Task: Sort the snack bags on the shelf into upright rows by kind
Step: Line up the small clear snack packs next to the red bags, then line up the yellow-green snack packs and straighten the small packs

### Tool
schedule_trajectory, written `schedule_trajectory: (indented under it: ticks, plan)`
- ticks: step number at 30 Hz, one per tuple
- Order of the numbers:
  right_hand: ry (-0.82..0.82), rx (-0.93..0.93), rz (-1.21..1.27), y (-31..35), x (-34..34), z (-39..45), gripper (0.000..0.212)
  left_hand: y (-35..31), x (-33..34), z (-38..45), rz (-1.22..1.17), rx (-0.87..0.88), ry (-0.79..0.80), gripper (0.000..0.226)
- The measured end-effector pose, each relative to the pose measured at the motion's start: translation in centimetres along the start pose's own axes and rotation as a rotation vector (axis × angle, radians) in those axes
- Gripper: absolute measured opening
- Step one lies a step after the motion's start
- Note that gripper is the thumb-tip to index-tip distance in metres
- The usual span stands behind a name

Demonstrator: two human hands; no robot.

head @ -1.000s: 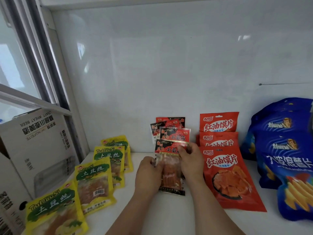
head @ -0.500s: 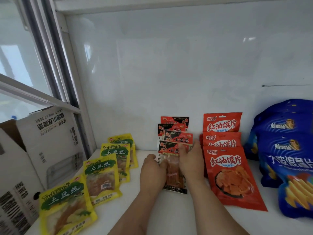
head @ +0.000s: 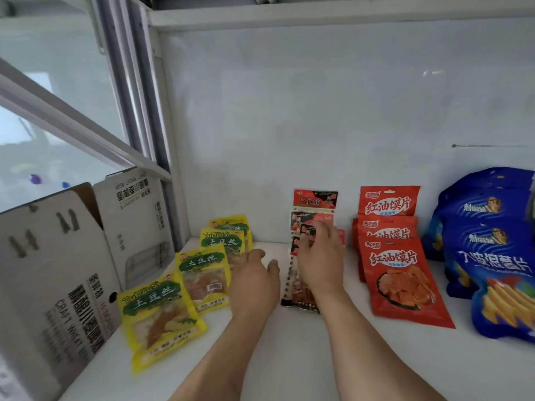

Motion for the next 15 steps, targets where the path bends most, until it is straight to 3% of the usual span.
schedule_trajectory:
  ticks: [6,10,15]
  plan:
    - [0.099,-0.033,0.161,5.4,3.0,-1.5,0.040,3.8,-5.8,1.3,0.109,0.009,-0.149,0.035]
    - [0.215,0.054,0.230,7.4,5.1,-2.4,0.044,7.2,-8.7,2.8,0.260,-0.064,-0.210,0.043]
    - [0.341,0.186,0.280,7.5,7.7,-2.1,0.050,10.2,-9.7,4.8,0.340,-0.133,-0.140,0.055]
Point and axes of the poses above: each hand's wrist, its own z-axis towards the middle knuckle, its own x-axis out of the palm, y = z × x, the point moved 4 cm from there along z, towards the middle knuckle, and after that the axes turned 15 degrees about -x, right-handed, at the moved point
